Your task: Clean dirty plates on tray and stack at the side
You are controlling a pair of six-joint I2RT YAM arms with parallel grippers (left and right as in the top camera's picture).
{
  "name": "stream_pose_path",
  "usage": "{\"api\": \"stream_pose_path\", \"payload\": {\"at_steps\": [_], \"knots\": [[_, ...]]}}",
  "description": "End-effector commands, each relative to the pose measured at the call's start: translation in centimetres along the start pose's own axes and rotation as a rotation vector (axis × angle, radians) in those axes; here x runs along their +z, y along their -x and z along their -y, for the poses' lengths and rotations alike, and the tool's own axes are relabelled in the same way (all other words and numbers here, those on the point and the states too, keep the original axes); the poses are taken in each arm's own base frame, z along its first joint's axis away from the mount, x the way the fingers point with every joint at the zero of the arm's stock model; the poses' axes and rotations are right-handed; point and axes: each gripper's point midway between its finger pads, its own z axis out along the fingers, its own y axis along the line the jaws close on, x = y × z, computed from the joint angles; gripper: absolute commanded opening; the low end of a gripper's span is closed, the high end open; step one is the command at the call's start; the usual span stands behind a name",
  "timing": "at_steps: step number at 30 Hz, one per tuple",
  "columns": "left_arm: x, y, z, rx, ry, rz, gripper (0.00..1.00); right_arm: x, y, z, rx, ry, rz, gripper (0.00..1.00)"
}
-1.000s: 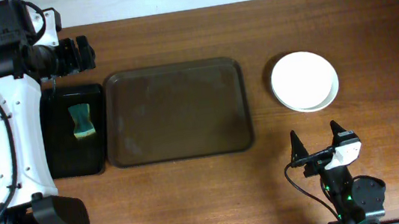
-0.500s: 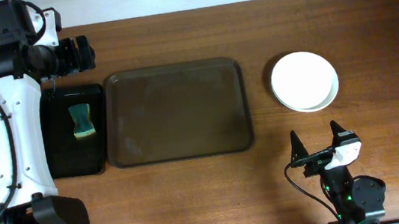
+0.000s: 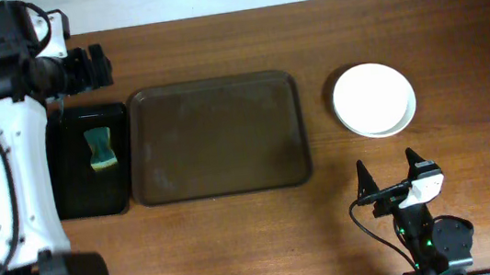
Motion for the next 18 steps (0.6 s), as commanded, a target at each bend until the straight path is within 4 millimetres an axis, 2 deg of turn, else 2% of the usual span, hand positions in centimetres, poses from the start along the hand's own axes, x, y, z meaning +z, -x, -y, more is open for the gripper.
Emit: {"api": "stream_pose_path", "payload": {"at_steps": [1,5,9,12,14,16,18], "knots": [[-8.4,1.1,-0.6,0.029,0.094,0.175,0.99,0.0,-0.2,0.4,0.000,-0.019,-0.001,0.98],[-11.9,-0.6,-0.3,0.086,0.114,0.273,0.99,0.0,-0.2,0.4,0.000,-0.019,-0.002,0.98],[-13.0,-3.0,0.0,0.111,0.115,0.424,0.99,0.0,-0.2,0.4,0.000,-0.019,-0.002,0.98],[-12.7,-6.2,0.0,0.120,0.116,0.517,0.99,0.0,-0.2,0.4,0.000,-0.019,-0.002,0.98],[-11.8,-9.2,-0.1,0.132,0.118,0.558,0.99,0.0,-0.2,0.4,0.000,-0.019,-0.002,0.98],[-11.3,-11.2,-0.2,0.136,0.118,0.605,0.99,0.0,-0.2,0.4,0.000,-0.019,-0.002,0.98],[-10.8,-13.3,0.5,0.196,0.096,0.666,0.99,0.0,-0.2,0.4,0.000,-0.019,-0.001,0.98]]}}
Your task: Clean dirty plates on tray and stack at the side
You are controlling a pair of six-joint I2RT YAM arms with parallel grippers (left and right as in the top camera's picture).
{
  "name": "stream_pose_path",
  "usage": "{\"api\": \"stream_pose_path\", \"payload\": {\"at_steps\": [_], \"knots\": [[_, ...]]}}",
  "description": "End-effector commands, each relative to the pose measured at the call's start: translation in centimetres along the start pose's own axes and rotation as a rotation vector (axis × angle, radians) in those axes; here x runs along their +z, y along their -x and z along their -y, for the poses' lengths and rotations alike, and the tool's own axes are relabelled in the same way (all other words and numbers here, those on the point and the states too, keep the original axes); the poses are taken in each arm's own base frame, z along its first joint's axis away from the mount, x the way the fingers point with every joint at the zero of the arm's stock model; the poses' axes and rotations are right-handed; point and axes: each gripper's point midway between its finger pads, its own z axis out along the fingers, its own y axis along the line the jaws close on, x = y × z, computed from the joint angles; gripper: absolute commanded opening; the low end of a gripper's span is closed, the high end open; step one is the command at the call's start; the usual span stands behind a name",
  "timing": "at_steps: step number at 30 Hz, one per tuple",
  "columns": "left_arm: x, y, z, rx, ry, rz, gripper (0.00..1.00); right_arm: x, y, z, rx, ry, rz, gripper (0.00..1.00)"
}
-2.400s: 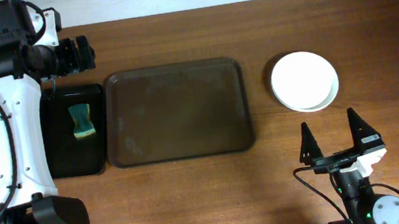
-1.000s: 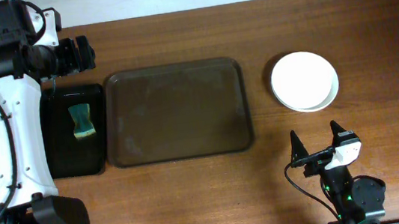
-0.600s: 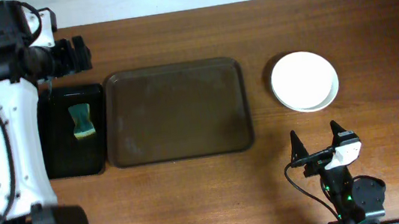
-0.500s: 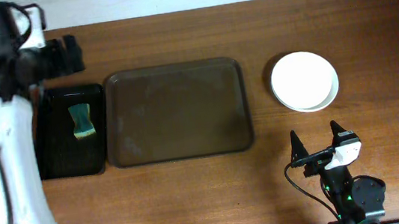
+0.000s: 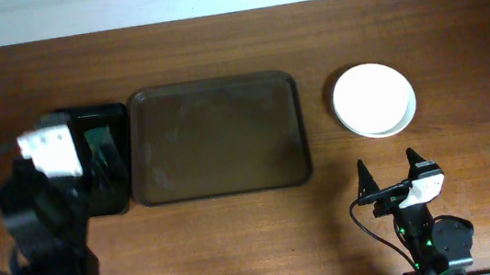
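Note:
The brown tray [image 5: 217,136] lies in the middle of the table with no plates on it. To its right, white plates [image 5: 373,100] sit stacked on the wood. My left gripper [image 5: 82,147] is over the small black tray [image 5: 113,185]. Its dark fingers blend into the tray, so its state cannot be read. A bit of the green sponge [image 5: 97,140] shows beside the white wrist; the rest is hidden. My right gripper [image 5: 388,175] rests near the front edge below the plates, open and holding nothing.
The left arm's body [image 5: 44,244] covers the front left of the table. The right arm's base [image 5: 434,241] sits at the front right. Bare wood lies behind the trays and to the right of the plates.
My left arm was stretched to the back left, with its gripper beyond the black tray. It is now folded near the front left, wrist over the black tray, covering most of the sponge. The right arm is unchanged.

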Motion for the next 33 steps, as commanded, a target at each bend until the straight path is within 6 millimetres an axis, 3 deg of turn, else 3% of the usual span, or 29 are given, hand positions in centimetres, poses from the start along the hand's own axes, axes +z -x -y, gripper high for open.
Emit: {"api": "stream_pose_path", "payload": {"at_steps": [1,5,12,18,22,25,33], "knots": [[-1.6,-3.1,1.4,0.107,-0.052,0.091,0.99,0.0,-0.2,0.3,0.000,-0.012,-0.002,0.98],[-2.9,-6.0,3.3,0.249,-0.090,0.249,0.99,0.0,-0.2,0.3,0.000,-0.012,-0.002,0.98],[-2.6,-10.1,3.5,0.256,-0.071,0.346,0.99,0.0,-0.2,0.3,0.000,-0.012,-0.002,0.98],[-3.1,-11.1,3.5,0.304,-0.050,0.413,0.99,0.0,-0.2,0.3,0.000,-0.012,-0.002,0.98],[-2.2,-12.8,3.5,0.334,-0.046,0.369,0.99,0.0,-0.2,0.3,0.000,-0.012,-0.002,0.98],[-1.3,-15.4,2.9,0.326,-0.027,0.256,0.99,0.0,-0.2,0.3,0.000,-0.012,-0.002,0.98],[-1.3,-15.3,3.0,0.327,-0.030,0.259,0.99,0.0,-0.2,0.3,0.000,-0.012,-0.002,0.98]]}}
